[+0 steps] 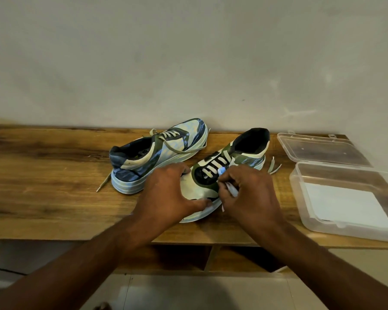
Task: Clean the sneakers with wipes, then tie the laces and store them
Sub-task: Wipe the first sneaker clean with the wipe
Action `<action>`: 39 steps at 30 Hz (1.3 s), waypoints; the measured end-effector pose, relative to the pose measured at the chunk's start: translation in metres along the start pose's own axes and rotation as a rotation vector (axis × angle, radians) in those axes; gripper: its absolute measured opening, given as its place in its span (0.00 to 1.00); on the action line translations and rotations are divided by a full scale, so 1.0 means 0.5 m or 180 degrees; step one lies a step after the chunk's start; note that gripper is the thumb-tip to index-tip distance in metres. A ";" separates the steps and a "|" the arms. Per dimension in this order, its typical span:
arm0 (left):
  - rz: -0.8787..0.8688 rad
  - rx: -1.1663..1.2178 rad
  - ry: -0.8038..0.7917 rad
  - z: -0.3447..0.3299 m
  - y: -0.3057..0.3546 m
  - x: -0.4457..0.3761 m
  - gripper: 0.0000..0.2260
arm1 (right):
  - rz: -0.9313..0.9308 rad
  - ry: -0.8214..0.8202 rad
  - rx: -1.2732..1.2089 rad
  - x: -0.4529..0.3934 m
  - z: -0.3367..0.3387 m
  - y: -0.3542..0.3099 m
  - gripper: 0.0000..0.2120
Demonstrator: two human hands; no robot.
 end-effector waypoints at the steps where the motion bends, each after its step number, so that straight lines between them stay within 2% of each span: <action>1: -0.0017 -0.0002 -0.0006 0.000 -0.001 0.000 0.36 | -0.0035 -0.0057 -0.0078 -0.002 0.007 -0.004 0.08; 3: -0.0053 0.0013 -0.0001 0.001 -0.002 0.000 0.35 | -0.0163 -0.0125 -0.0319 -0.009 0.033 -0.007 0.07; 6: -0.0053 0.0023 0.0026 0.002 -0.001 0.001 0.36 | -0.0716 -0.0011 -0.0651 -0.036 0.093 0.030 0.06; 9: -0.0036 -0.0016 0.0034 0.002 -0.001 0.002 0.38 | -0.0969 0.0026 -0.0374 -0.057 0.136 0.091 0.07; 12: -0.0007 -0.0053 0.0041 0.002 0.001 0.001 0.38 | -0.0903 -0.0269 0.0208 -0.046 0.117 0.112 0.10; 15: -0.0001 -0.0076 0.0034 0.002 0.006 0.001 0.37 | -0.0946 -0.0712 0.0307 -0.037 0.083 0.122 0.10; 19: 0.0012 -0.0050 0.0022 0.001 0.005 0.004 0.38 | -0.1215 -0.1031 0.0285 -0.043 0.056 0.122 0.22; 21: 0.0012 -0.0044 0.0016 0.001 0.003 0.004 0.38 | -0.1250 -0.1033 0.0154 -0.041 0.045 0.111 0.20; 24: -0.0032 -0.0057 0.0022 0.001 0.003 0.004 0.37 | -0.1157 -0.0893 -0.0024 -0.036 0.031 0.094 0.08; 26: -0.0044 -0.0045 0.0029 -0.001 0.001 0.004 0.37 | -0.1177 -0.0798 -0.0063 -0.036 0.029 0.084 0.06; 33: -0.0131 0.0002 0.0018 -0.003 -0.002 0.007 0.35 | -0.1781 -0.1116 -0.0798 -0.045 0.036 0.049 0.09; 36: -0.0163 -0.0025 0.0012 -0.002 0.002 0.008 0.35 | -0.1898 -0.1036 -0.1049 -0.044 0.031 0.030 0.13; 39: -0.0193 -0.0024 0.0035 0.003 0.007 0.010 0.33 | -0.1790 -0.0850 -0.0878 -0.047 0.023 0.014 0.11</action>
Point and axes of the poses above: each hand's wrist, its own x-axis away from the middle knuckle, its own z-axis out of the back of the hand, y = z × x, the point moved 2 cm from there along -x, towards the middle knuckle, and after that the axes turned 4 degrees about y, right-handed, at the moved point
